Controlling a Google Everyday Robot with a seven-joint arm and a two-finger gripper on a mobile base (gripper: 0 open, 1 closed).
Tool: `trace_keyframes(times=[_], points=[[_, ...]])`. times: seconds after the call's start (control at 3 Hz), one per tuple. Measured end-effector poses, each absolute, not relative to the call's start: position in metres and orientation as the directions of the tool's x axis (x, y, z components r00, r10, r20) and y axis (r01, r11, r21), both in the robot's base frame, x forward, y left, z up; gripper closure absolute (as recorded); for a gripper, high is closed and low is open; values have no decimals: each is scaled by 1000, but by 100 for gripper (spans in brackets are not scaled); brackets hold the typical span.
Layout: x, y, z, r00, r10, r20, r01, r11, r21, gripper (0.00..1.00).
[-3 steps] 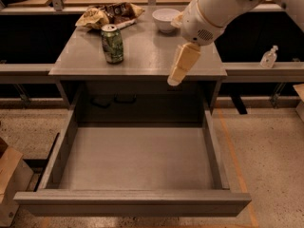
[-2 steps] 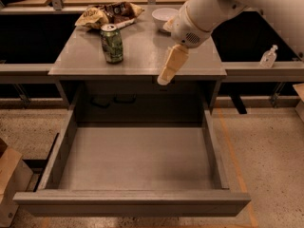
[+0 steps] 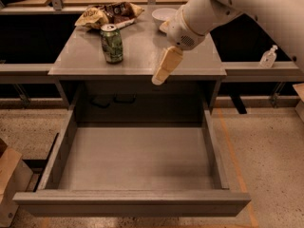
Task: Place green can into top drawer
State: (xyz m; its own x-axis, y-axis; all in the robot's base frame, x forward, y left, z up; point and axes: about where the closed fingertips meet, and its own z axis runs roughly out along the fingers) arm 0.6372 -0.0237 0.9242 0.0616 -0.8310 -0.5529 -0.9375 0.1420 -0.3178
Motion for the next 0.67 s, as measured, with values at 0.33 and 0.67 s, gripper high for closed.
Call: trace_keyframes(times=[0.33, 0.67], points=[[666, 7, 918, 83, -783, -616, -920, 178, -350, 0], [697, 32, 912, 91, -736, -671, -903, 223, -367, 0]])
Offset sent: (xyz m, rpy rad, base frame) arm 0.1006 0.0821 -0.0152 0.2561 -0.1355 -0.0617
